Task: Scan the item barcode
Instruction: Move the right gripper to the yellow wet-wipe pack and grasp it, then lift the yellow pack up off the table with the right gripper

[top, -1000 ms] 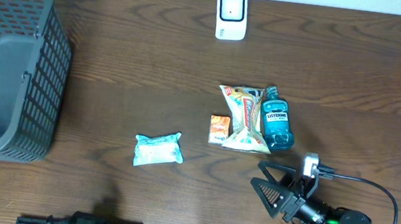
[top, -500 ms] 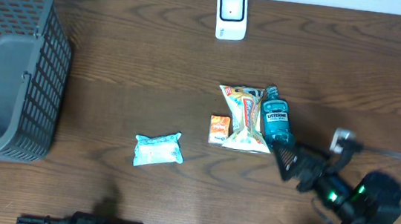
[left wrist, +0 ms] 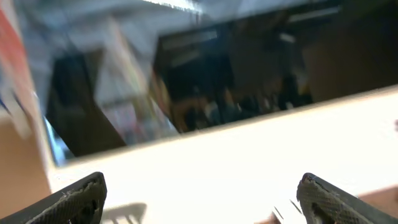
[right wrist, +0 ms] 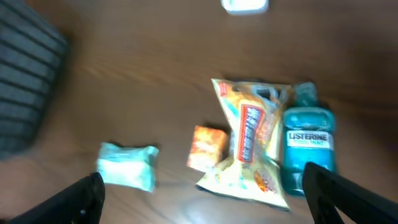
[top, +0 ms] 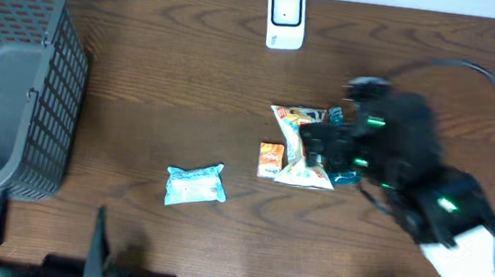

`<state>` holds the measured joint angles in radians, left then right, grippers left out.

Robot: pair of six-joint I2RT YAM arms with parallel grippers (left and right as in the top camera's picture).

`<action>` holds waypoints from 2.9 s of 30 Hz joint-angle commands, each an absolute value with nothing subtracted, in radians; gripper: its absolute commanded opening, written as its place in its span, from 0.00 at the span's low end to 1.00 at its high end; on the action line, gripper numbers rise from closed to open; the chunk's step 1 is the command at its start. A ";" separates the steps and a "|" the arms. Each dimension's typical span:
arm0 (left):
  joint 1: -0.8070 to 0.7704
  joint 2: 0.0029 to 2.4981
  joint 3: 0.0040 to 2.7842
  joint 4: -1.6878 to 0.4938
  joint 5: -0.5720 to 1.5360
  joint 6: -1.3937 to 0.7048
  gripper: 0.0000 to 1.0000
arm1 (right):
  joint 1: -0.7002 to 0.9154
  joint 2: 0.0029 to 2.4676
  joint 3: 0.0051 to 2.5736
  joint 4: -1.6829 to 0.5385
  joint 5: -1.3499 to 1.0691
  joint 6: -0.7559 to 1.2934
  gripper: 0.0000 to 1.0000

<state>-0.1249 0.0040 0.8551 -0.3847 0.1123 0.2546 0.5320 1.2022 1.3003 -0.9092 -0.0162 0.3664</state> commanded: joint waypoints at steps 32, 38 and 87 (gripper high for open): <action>-0.123 0.006 0.566 -0.647 -0.092 0.081 0.98 | 0.707 2.108 1.457 -1.016 0.567 0.648 0.63; -0.123 0.006 0.533 -0.649 -0.091 0.080 0.98 | 0.708 2.122 1.473 -1.061 0.570 0.719 0.41; -0.123 0.006 0.514 -1.016 -0.091 0.081 0.98 | 0.255 2.051 1.900 -1.699 -1.460 0.574 0.01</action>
<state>-0.1249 0.0048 0.5163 -1.0145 -0.0818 0.0818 0.2951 2.0838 1.8839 -1.6947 -1.3430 0.6353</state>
